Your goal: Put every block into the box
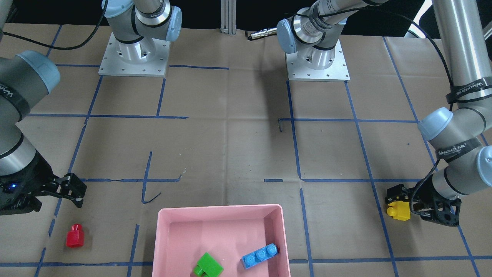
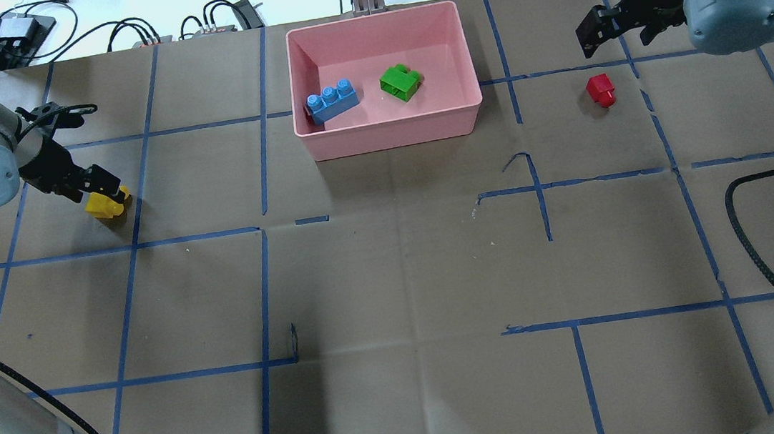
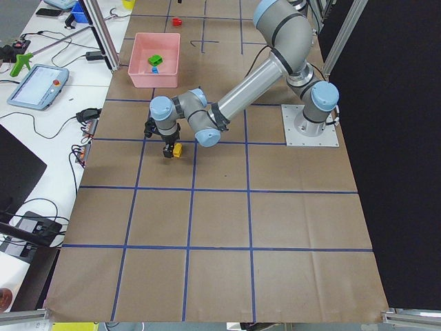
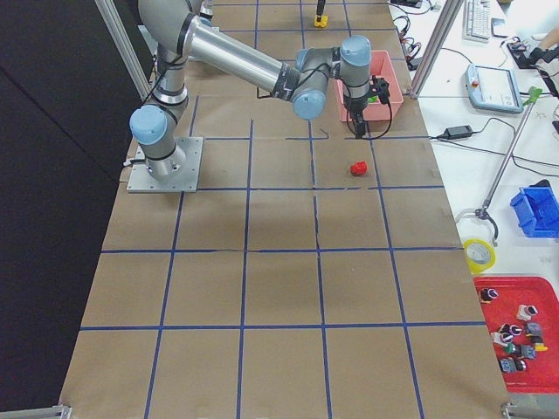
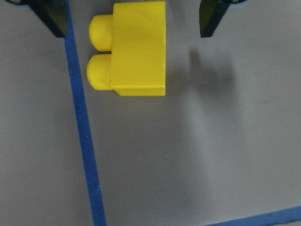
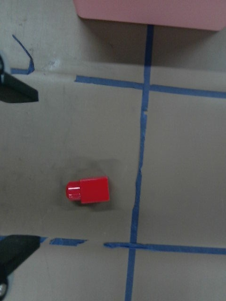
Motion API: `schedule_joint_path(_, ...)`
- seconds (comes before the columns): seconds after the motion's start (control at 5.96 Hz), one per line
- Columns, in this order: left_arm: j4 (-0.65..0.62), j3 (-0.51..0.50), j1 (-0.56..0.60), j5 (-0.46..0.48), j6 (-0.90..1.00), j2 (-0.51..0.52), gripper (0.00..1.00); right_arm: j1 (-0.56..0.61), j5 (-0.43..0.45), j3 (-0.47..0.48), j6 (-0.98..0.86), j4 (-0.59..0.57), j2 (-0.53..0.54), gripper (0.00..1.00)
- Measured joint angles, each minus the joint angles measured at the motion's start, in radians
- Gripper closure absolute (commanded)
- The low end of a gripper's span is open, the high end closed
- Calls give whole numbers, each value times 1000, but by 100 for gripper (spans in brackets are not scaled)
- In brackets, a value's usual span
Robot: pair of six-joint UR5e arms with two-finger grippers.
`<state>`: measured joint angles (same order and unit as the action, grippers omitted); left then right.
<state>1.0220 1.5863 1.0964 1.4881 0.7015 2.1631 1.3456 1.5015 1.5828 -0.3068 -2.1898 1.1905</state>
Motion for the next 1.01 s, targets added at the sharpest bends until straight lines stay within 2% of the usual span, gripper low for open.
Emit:
schedule_joint_path(0.34,0,4,2,-4,5,7,23,-4,18,-1,-14,-163,-100,6)
schedule_joint_path(0.67,0,2,2,-3,20,14,63,-9,9,2,-77,-299,-203,7)
schedule_joint_path(0.84,0,-4,2,-1,25,19,80,-17,-7,5,-94,-325,-238,7)
schedule_joint_path(1.01,0,-15,2,2,31,20,89,-26,-28,11,-99,-333,-259,15)
